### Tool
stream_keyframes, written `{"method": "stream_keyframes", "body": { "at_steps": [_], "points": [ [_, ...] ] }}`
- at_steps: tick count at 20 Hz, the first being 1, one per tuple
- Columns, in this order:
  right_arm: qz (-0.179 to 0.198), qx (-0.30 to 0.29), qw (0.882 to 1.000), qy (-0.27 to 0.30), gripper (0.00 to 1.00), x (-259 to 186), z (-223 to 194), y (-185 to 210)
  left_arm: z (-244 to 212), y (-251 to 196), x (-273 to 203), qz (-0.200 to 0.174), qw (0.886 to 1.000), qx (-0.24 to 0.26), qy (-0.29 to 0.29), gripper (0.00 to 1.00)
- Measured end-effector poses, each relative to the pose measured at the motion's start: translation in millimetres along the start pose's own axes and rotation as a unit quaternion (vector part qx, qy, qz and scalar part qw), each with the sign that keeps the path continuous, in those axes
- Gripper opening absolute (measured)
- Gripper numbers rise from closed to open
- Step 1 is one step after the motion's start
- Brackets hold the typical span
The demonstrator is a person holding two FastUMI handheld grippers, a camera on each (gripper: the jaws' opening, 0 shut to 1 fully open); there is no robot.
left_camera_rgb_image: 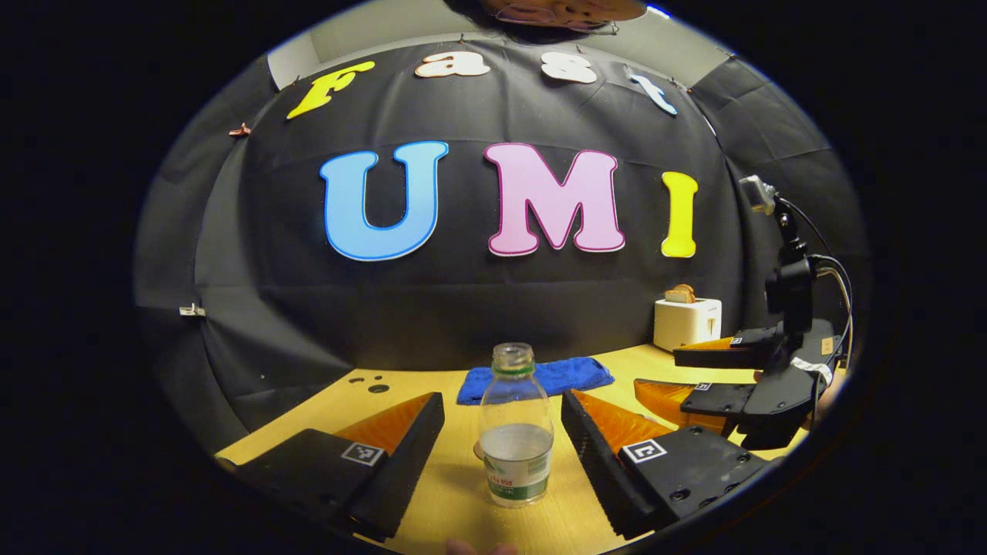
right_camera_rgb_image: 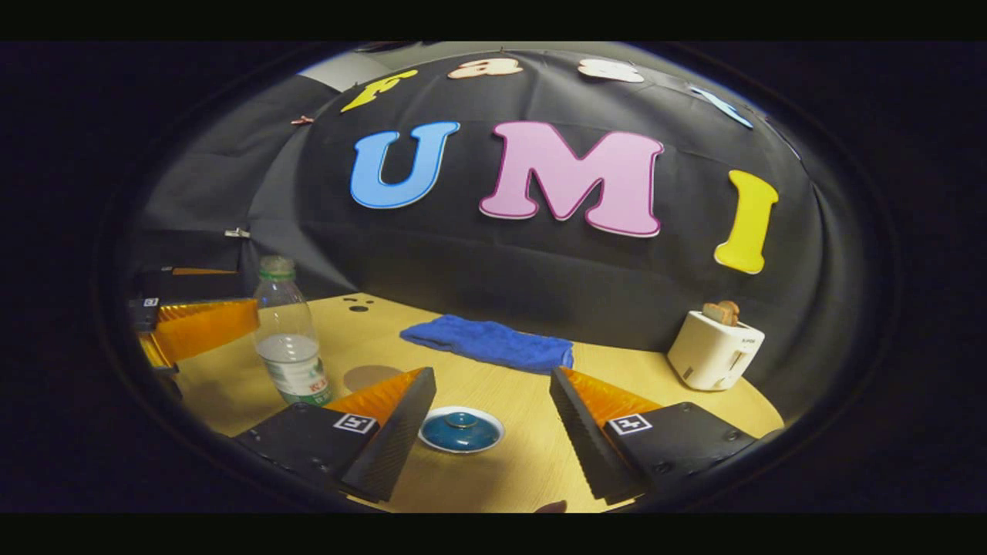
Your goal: Open the teacup lid with one hand, grasp the water bottle and pour water into the teacup with the other hand; after pouring, place the water bottle on the coaster and then close the teacup lid.
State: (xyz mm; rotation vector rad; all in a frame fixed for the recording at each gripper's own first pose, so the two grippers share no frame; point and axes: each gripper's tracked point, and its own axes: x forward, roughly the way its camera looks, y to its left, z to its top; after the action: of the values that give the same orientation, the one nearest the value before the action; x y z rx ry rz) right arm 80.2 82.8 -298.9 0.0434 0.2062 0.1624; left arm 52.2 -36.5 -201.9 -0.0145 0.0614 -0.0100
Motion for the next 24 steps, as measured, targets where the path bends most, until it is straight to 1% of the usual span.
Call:
{"method": "stream_keyframes", "body": {
  "at_steps": [2,3,4,5,6,7,11,12,13,14,15,16,17,22,23,24],
  "points": [
    [0.008,0.003,1.0,0.018,0.85,9.1,-18.8,4.2,-12.0,0.4,1.8,0.003,1.0,0.003,0.007,0.96],
    [0.016,0.007,0.999,0.027,0.87,13.2,-27.8,9.2,-15.9,0.5,1.6,0.004,1.0,0.005,0.01,0.96],
    [0.022,0.011,0.999,0.036,0.85,15.7,-35.5,13.0,-18.8,0.8,1.1,0.005,1.0,0.004,0.011,0.96],
    [0.029,0.014,0.999,0.044,0.79,18.6,-41.4,16.8,-18.3,0.1,1.8,0.005,1.0,0.002,0.011,0.96],
    [0.031,0.014,0.998,0.049,0.76,21.6,-45.6,18.0,-19.9,-1.1,2.3,0.004,1.0,0.002,0.011,0.96],
    [0.032,0.012,0.998,0.052,0.7,23.2,-48.8,17.5,-22.3,-1.4,2.8,0.005,1.0,0.003,0.012,0.96],
    [0.039,0.011,0.998,0.056,0.69,28.8,-54.8,21.6,-25.7,-4.1,4.5,0.006,1.0,0.001,0.014,0.96],
    [0.043,0.016,0.997,0.059,0.63,29.3,-57.2,22.9,-25.6,-4.1,5.2,0.007,1.0,0.001,0.015,0.96],
    [0.042,0.021,0.997,0.058,0.55,30.6,-56.5,22.5,-27.4,-3.8,4.6,0.007,1.0,0.001,0.016,0.96],
    [0.044,0.025,0.997,0.059,0.5,31.6,-56.8,22.8,-27.4,-3.4,4.8,0.008,1.0,0.0,0.016,1.0],
    [0.049,0.029,0.997,0.059,0.5,33.9,-58.1,25.0,-29.7,-3.7,5.2,0.008,1.0,-0.002,0.017,0.96],
    [0.05,0.037,0.996,0.057,0.5,32.5,-55.8,25.6,-30.2,-3.8,6.3,0.008,1.0,-0.002,0.018,0.96],
    [0.051,0.039,0.996,0.058,0.43,31.5,-55.0,25.5,-30.4,-4.5,6.7,0.008,1.0,-0.001,0.018,0.96],
    [0.07,0.039,0.996,0.046,0.22,32.6,-47.9,30.3,-38.5,-8.0,12.9,0.004,1.0,-0.003,0.026,0.96],
    [0.07,0.041,0.996,0.038,0.22,32.3,-42.5,29.0,-41.1,-9.4,14.8,0.001,1.0,-0.005,0.029,0.96],
    [0.067,0.044,0.996,0.03,0.27,31.5,-36.2,26.3,-46.6,-11.0,16.7,-0.001,0.999,-0.005,0.034,0.96]
  ]
}}
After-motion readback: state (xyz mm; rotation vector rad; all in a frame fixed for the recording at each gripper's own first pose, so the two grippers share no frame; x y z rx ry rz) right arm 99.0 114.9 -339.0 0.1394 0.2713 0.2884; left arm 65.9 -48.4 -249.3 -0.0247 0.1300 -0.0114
